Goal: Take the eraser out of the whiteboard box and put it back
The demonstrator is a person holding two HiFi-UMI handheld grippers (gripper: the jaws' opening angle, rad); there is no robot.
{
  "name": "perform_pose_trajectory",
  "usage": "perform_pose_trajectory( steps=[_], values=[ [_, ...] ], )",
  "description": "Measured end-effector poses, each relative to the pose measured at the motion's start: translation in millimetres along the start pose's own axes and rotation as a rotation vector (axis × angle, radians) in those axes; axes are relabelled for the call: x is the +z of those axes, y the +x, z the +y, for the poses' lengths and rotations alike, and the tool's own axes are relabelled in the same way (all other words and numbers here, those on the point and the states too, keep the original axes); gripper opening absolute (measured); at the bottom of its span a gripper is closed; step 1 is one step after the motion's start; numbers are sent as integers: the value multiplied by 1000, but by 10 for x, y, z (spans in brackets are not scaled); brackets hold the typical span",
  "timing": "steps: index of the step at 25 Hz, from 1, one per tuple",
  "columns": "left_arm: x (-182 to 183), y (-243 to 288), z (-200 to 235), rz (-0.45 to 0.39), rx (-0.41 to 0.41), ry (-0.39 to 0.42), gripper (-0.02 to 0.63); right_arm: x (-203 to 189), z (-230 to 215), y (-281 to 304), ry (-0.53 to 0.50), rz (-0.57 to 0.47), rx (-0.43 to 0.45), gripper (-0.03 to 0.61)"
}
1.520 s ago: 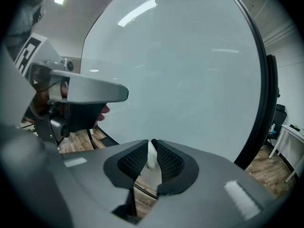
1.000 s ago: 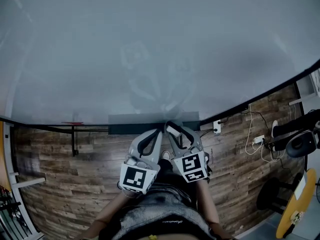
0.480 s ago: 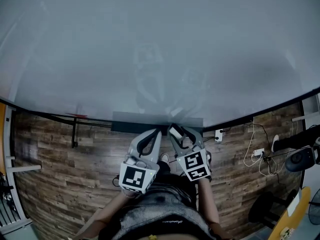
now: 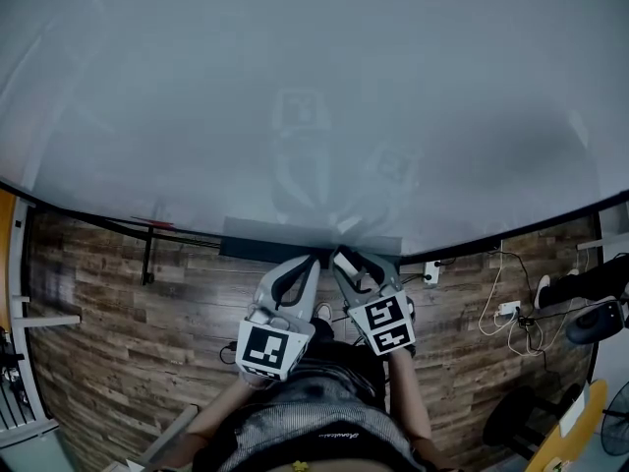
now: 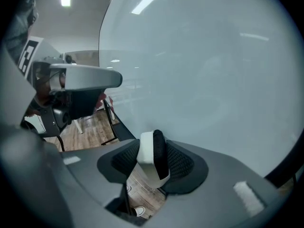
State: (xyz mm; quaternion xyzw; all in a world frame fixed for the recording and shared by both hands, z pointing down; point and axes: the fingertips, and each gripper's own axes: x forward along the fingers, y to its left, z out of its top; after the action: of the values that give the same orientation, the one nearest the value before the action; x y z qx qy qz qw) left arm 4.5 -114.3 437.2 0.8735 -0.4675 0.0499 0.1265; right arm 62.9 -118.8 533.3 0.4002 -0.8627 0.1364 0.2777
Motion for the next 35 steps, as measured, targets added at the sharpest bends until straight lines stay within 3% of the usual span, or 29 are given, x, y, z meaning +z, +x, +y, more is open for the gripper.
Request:
perform_pose_trajectory(
  steps=[15, 31, 35],
  values=[
    [8, -13, -53, 13, -25, 14, 2, -22, 20, -54, 36, -29, -19, 163],
    [71, -105, -106, -20, -80, 64, 2, 152, 55, -229, 18, -58, -57, 161],
    [112, -120, -139, -20, -90, 40, 2, 219, 78, -304, -5, -65, -62, 161]
  ],
)
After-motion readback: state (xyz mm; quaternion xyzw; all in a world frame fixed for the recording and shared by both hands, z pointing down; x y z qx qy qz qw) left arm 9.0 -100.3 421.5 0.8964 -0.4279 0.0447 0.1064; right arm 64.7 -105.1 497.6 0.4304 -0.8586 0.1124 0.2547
